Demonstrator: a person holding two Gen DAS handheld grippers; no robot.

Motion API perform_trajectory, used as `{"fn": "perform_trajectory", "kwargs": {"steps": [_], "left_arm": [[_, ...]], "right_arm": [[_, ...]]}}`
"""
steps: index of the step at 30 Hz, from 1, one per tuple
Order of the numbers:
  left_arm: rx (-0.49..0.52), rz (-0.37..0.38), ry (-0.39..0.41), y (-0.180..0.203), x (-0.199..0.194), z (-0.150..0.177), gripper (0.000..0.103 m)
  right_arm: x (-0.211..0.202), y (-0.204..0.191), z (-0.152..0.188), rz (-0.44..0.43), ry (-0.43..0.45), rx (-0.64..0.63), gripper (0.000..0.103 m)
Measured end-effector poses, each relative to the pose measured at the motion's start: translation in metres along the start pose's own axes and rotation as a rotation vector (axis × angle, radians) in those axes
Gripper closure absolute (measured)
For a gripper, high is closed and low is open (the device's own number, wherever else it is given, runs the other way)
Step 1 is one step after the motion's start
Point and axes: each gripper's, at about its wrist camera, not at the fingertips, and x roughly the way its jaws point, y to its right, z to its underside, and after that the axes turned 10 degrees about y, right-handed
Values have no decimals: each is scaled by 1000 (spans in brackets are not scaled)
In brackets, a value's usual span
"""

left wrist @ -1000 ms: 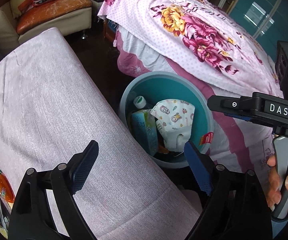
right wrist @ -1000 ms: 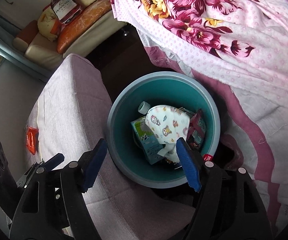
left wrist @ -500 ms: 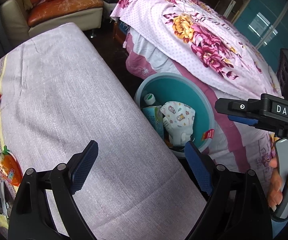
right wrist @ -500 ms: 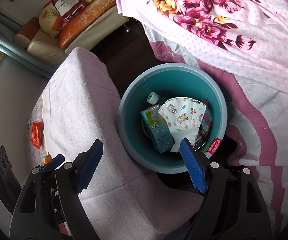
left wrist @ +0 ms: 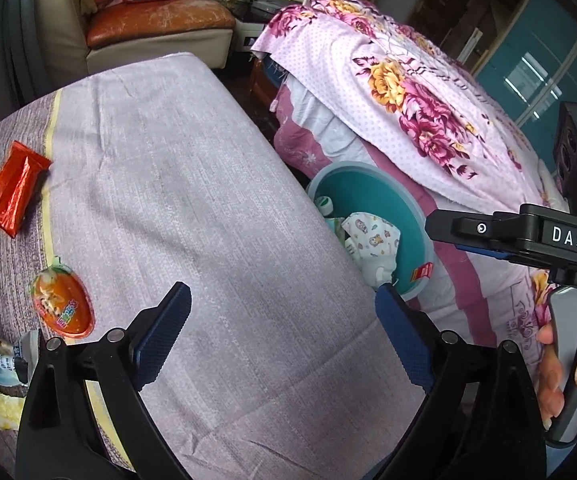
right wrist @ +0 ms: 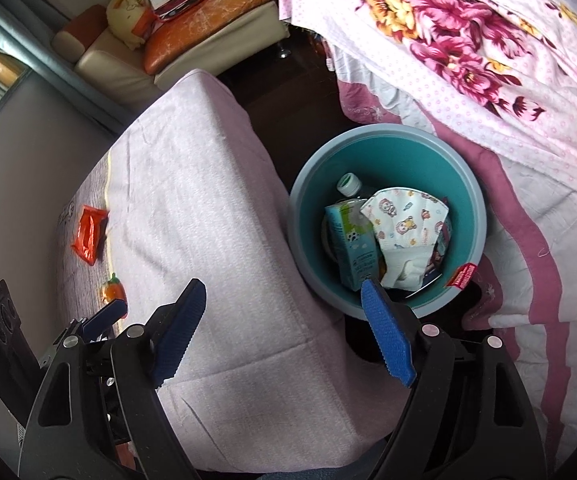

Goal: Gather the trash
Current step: 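Move both open tools back toward the remaining wrappers on the bed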

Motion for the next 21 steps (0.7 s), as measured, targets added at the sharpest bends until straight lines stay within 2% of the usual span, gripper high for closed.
{"fn": "perform_trajectory", "kwargs": {"steps": [21], "left_arm": [[-176, -93, 72, -123, -56, 16, 9]], "right_arm": [[32, -117, 24, -19, -81, -192, 27]]}}
